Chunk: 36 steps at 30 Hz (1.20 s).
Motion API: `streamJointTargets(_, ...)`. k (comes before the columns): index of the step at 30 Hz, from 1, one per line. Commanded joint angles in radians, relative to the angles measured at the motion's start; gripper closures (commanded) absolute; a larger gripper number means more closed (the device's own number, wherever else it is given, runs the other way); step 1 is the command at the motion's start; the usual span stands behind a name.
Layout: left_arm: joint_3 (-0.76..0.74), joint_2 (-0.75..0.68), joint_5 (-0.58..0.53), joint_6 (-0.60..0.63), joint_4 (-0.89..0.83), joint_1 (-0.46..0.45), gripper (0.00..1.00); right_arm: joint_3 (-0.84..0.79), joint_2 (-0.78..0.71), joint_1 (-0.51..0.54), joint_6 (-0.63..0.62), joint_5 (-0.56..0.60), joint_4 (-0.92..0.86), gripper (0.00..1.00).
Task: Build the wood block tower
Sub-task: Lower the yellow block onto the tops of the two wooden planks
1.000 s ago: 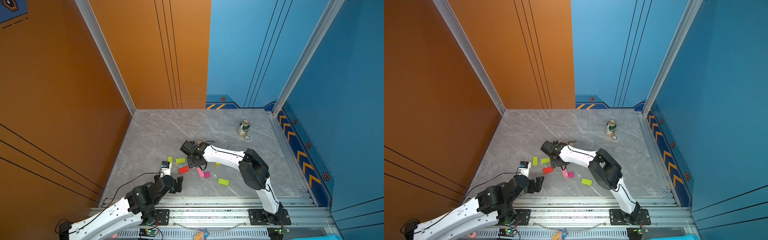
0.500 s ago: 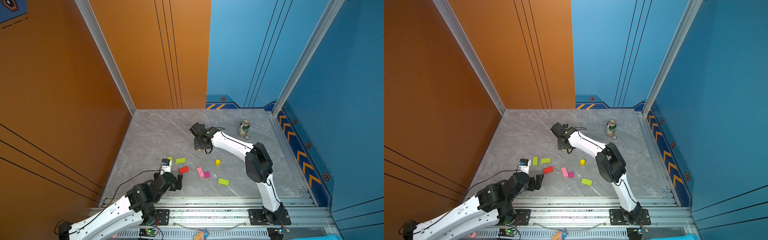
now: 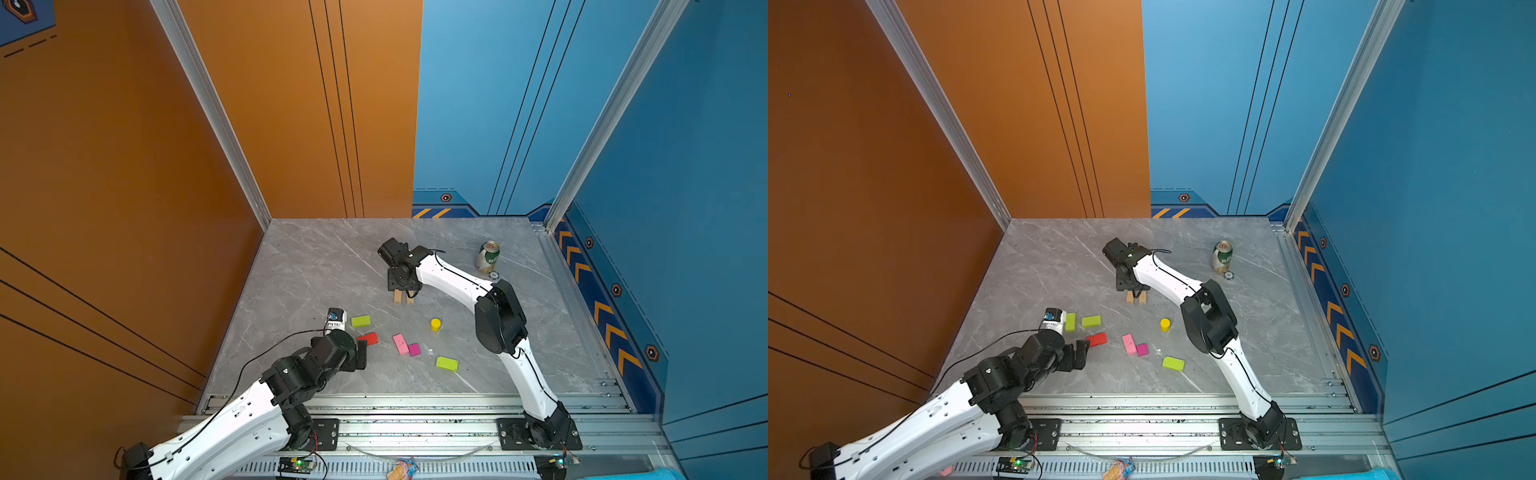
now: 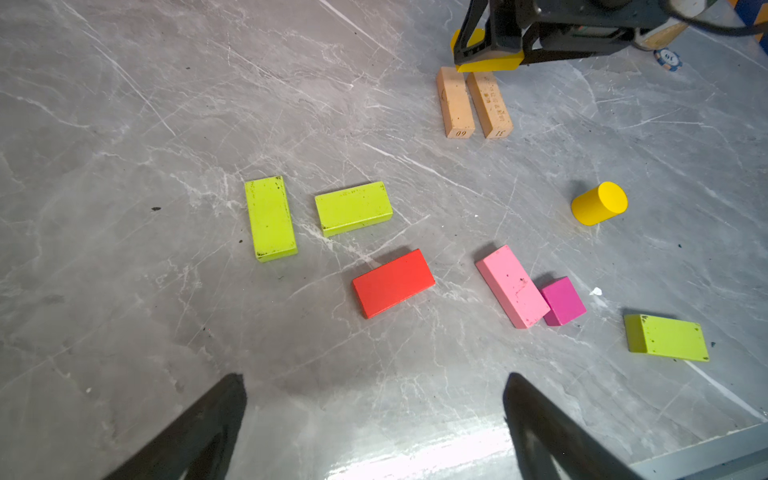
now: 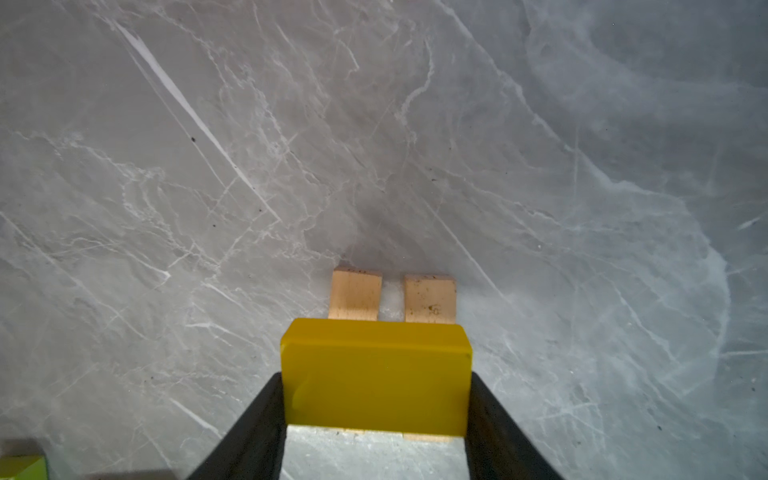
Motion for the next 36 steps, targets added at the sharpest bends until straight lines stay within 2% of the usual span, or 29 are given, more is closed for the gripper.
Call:
streamJointTargets(1,0.018,0.012,0.068,0.029,0.045,0.031,0.02,0.045,0.016,-0.012,0.023,-0.003,-0.05,0.45)
streamJointTargets(12,0.008,0.025,0.109,0.031,0.072,0.07,0.02,0.112,0.082,-0.028,0.026,-0.019,-0.075,0.44)
streamJointTargets(36,0.009,0.057,0.14,0.032,0.09,0.107,0.02,0.111,0.117,-0.035,0.03,-0.034,-0.079,0.44)
